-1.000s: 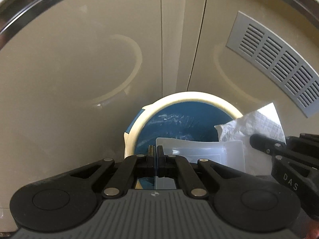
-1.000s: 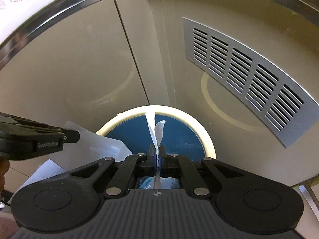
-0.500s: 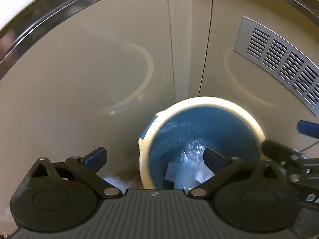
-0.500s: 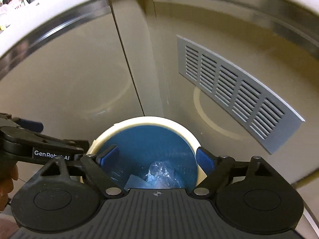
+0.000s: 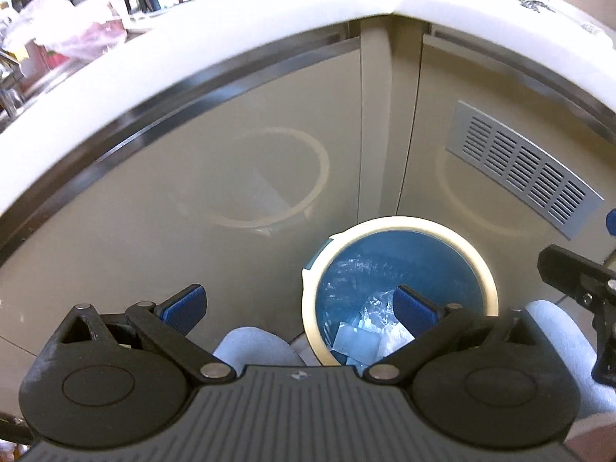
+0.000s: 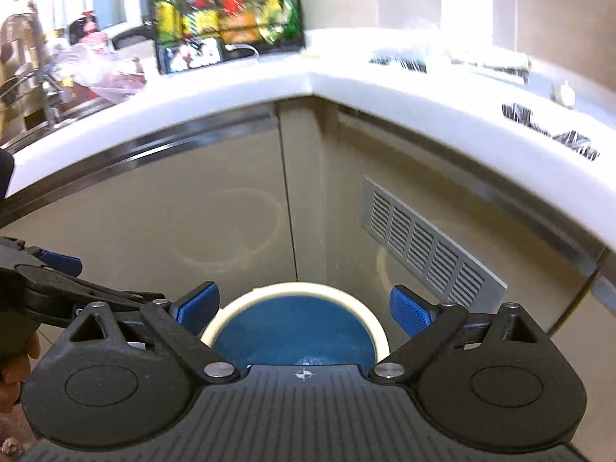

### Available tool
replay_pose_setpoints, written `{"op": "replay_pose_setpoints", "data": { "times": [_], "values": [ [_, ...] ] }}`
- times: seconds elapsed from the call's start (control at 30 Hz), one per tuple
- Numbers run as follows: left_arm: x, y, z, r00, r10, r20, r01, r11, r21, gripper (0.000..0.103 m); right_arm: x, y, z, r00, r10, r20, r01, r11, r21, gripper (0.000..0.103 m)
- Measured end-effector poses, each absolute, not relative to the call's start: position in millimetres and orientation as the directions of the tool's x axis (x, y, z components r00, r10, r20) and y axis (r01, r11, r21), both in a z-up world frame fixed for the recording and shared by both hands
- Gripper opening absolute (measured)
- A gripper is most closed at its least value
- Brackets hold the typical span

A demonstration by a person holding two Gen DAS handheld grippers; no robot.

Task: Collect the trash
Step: 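Raise both open tools back up to the grey mat on the counter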

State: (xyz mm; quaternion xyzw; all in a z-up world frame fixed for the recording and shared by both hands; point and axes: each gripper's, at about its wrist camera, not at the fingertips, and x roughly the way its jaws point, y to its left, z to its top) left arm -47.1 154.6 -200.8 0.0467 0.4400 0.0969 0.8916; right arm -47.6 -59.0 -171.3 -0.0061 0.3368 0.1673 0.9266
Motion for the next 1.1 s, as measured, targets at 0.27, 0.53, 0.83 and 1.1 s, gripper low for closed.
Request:
{"op": "replay_pose_setpoints", "data": {
  "times": [0.27, 0.53, 0.83, 1.1],
  "values": [
    [-66, 153, -182, 0.639, 0.213, -0.739, -0.129, 0.977, 0.171, 0.103, -61, -59, -155, 0.748, 0.315, -0.584, -0.33, 0.94, 0.085, 0.099],
    [-74, 149, -172, 0.667, 0.214, -0.714, -0.108, 0.975, 0.192, 0.103, -66, -60, -148, 0.757, 0.325, -0.567, -0.332, 0.939, 0.095, 0.099],
    [-73, 152, -155, 0.688, 0.196, -0.699, -0.113, 0.98, 0.164, 0.103, -65, -74, -127, 0.797, 0.305, -0.521, -0.292, 0.95, 0.11, 0.101],
    [-62, 140, -130, 0.735, 0.157, -0.659, -0.086, 0.987, 0.138, 0.103, -60, -91, -102, 0.872, 0.241, -0.426, -0.236, 0.97, 0.066, 0.103]
  ]
}}
